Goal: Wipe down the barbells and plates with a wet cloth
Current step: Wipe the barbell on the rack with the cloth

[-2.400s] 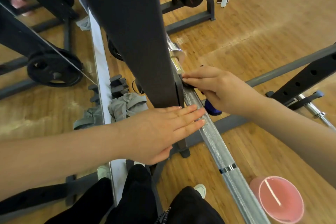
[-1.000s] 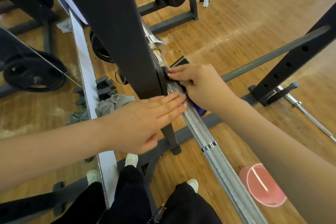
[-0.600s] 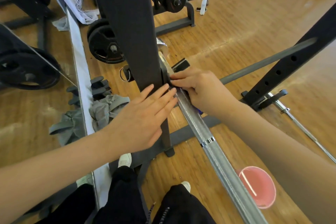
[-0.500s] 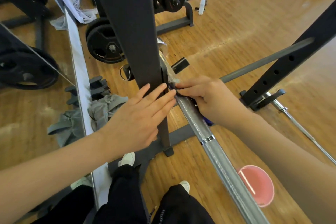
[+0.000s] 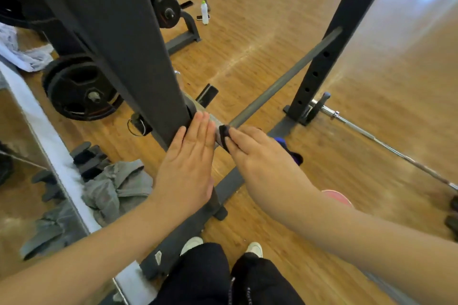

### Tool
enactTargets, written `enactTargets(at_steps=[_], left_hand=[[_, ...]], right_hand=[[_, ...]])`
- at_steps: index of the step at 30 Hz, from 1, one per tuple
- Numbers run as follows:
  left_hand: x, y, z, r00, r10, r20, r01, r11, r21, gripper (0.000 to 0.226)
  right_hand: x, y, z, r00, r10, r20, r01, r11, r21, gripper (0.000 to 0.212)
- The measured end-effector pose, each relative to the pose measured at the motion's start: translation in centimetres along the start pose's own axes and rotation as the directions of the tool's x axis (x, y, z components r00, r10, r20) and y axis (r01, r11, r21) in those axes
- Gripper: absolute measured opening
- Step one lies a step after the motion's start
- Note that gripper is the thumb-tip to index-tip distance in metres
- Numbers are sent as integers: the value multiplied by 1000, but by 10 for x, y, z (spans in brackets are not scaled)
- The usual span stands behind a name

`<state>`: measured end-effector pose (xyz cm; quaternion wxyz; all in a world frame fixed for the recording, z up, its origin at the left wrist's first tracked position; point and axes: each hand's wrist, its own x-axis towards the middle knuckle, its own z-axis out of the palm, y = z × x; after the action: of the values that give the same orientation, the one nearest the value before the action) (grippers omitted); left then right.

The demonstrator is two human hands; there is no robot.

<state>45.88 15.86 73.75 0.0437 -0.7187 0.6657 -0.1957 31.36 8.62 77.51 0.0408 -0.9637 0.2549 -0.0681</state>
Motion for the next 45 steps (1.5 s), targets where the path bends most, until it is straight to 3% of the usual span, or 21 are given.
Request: enactTargets(at_steps=[3,7,10,12,14,17,19,22,27,32,35,37,40,42,45], left_hand=[[-2,-3,11,999,8,-52,-10,999,-53,80],[-4,-6,11,994,65,-92,-72,995,-68,71],[-6,-16,7,987,156,-22,-158,985,-72,87],[-6,-27,5,975,215,59,-210,974,-85,100],[-5,-32,2,951,298,89,-292,954,-73,98],[0,-31,-8,899,349,266,-341,937,-78,90],[-1,-33,-9,908,349,234,-342,937,-72,88],[-3,-36,-7,930,355,95,-348,934,-81,81],[-6,-40,-5,905,410,110,-411,911,-12,91],[-3,-38,-8,901,397,175,-397,917,-41,94],[-4,-40,-17,880,442,174,-440,897,-52,83],[-5,-45,-23,831,518,206,-521,853,-43,68],[-6,-56,-22,776,595,209,-613,790,27,64],[-7,-63,-20,765,611,204,-623,782,-5,64],[-8,-67,-17,747,645,163,-645,762,-62,67]], right_hand=[[1,-13,-12,983,106,151,-107,994,-1,50],[24,-36,-8,971,233,57,-229,972,-59,51],[21,-37,12,914,359,-188,-369,929,-19,38],[12,-39,19,883,415,-219,-430,903,-23,55],[7,-44,14,849,431,-305,-453,892,2,44],[11,-64,-5,761,490,-425,-533,846,20,36],[18,-83,-11,694,542,-475,-602,798,31,32],[31,-103,7,622,662,-419,-705,706,69,32],[29,-106,34,636,706,-312,-730,681,52,42],[6,-113,29,503,730,-463,-786,609,106,45],[27,-111,29,578,653,-489,-725,686,58,37],[42,-105,34,630,613,-477,-679,733,44,38],[37,-96,45,674,566,-474,-647,763,-9,33],[23,-93,47,653,575,-492,-666,746,-11,37],[2,-92,45,552,645,-529,-740,671,46,42]])
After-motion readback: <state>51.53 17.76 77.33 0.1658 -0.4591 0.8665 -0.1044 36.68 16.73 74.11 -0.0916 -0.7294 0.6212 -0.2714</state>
